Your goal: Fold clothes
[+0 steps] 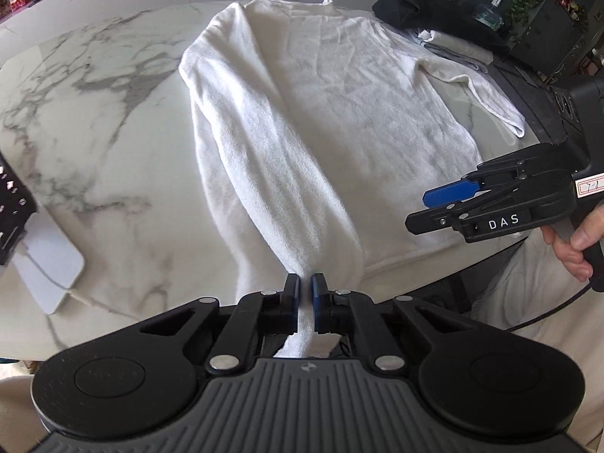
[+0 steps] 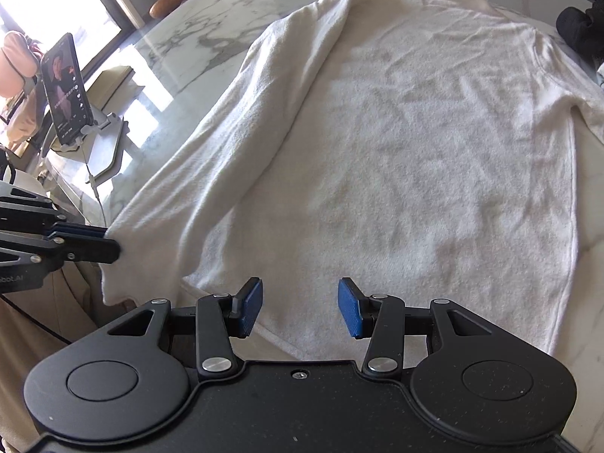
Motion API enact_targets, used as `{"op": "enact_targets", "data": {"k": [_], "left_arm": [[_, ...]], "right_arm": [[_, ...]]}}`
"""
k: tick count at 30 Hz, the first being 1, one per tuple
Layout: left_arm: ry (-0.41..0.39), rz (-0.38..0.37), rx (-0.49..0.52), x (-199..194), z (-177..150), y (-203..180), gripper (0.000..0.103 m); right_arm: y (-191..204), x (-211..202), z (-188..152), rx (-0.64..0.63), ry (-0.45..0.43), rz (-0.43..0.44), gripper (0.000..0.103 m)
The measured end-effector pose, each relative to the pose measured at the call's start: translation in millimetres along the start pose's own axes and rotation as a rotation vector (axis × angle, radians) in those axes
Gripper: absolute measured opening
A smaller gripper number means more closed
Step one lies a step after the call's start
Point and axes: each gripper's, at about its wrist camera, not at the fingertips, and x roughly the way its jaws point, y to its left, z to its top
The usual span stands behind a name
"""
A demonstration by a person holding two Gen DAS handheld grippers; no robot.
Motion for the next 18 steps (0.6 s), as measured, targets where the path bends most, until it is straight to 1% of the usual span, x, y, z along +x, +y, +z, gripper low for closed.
{"op": "enact_targets", "data": {"k": [3, 5, 6, 7, 10, 13, 15, 17, 18], "left_arm": [[0.064, 0.008, -0.049, 11.7, -0.9, 13.6, 0.008], [0.103, 0.005, -0.089, 17.6, -0.3, 21.2, 0.014], [0.109, 0.009, -0.095, 18.3, 1.5, 22.6, 0.02], [0.095, 0.011, -0.092, 15.8, 3.8, 23.1, 0.024], [0.043, 0.017, -0.085, 7.2, 13.3, 25.1, 0.03], [-0.006, 0.03, -0.075, 3.9, 28.7, 30.2, 0.03], [-0.014, 0.036, -0.052, 12.0, 38.7, 32.1, 0.029], [-0.001, 0.04, -0.029, 21.8, 45.1, 31.3, 0.02], [0.018, 0.037, -0.011, 27.9, 45.9, 28.7, 0.015]], "right_arm": [[5.5, 5.4, 4.1, -0.017, 0.003, 0.011, 0.043], [8.8, 7.3, 7.8, -0.027, 0.002, 0.015, 0.043], [10.1, 7.5, 9.4, -0.031, 0.001, 0.015, 0.043], [11.4, 7.2, 11.0, -0.036, -0.002, 0.013, 0.043], [13.4, 4.6, 17.6, -0.051, -0.017, -0.007, 0.043], [14.4, 4.4, 25.0, -0.047, -0.033, -0.012, 0.042], [15.5, 6.9, 28.9, -0.031, -0.037, 0.01, 0.04], [18.7, 11.5, 31.7, -0.013, -0.037, 0.035, 0.04], [20.7, 14.3, 32.9, -0.004, -0.035, 0.049, 0.04]]}}
